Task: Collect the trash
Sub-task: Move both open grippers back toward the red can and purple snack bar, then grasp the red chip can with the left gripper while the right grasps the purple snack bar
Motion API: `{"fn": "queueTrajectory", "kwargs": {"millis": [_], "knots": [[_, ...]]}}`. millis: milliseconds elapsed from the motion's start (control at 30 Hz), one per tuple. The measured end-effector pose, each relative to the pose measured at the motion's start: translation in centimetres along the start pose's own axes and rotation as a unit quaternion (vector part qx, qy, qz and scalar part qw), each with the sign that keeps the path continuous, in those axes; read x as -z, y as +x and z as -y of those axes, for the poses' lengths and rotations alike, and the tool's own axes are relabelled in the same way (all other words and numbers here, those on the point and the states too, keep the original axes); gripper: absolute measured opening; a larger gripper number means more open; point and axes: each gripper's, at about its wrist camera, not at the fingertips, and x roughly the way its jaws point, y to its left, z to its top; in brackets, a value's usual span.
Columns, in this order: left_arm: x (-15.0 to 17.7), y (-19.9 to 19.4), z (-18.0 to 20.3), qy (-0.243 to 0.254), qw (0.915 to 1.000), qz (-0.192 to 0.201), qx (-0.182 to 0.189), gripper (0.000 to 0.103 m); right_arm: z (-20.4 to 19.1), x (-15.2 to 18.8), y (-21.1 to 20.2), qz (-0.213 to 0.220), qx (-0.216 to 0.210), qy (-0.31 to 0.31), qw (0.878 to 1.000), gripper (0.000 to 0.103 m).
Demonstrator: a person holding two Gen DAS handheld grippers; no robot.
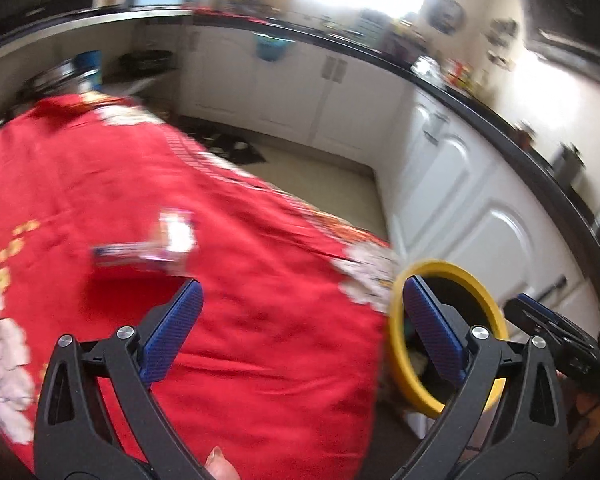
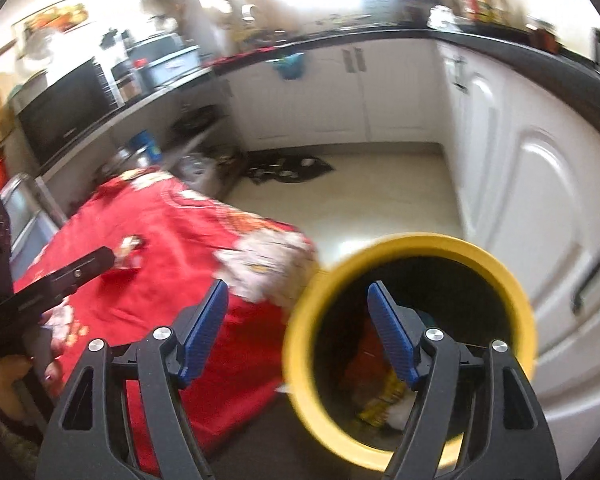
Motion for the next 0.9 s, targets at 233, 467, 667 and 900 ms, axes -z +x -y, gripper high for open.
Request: {"fn": "queueTrajectory", "kwargs": {"millis": [233,467,667,900], "knots": [[-1.2,-2.1,-7.6,-0.063,0.9964,0.019,-0.053,0.092,-6.6,-2.2,3.1,-0.014,-0.057,-0.042,0.997,0.070],[-1.6,-1.9,-13.0,-0.128,0.9900,0.007,-0.059,0.092,-12.6,-3.8,6.8,-0.043,-0.103,-0.078,0.991,0.067],[-1.2,-0.7,-16.2,-0.187,0.9819,-0.017,-0.025,0.078,-16.2,-4.7,11.6,-0.091,-0.132,-0.085,0.983,0.059],[-0.8,1.0,-17.6,-0.213,0.9759,-0.046,0.020,0.066,-18.4,-5.3,16.2,-0.136,-0.151,-0.078,0.976,0.050]]}}
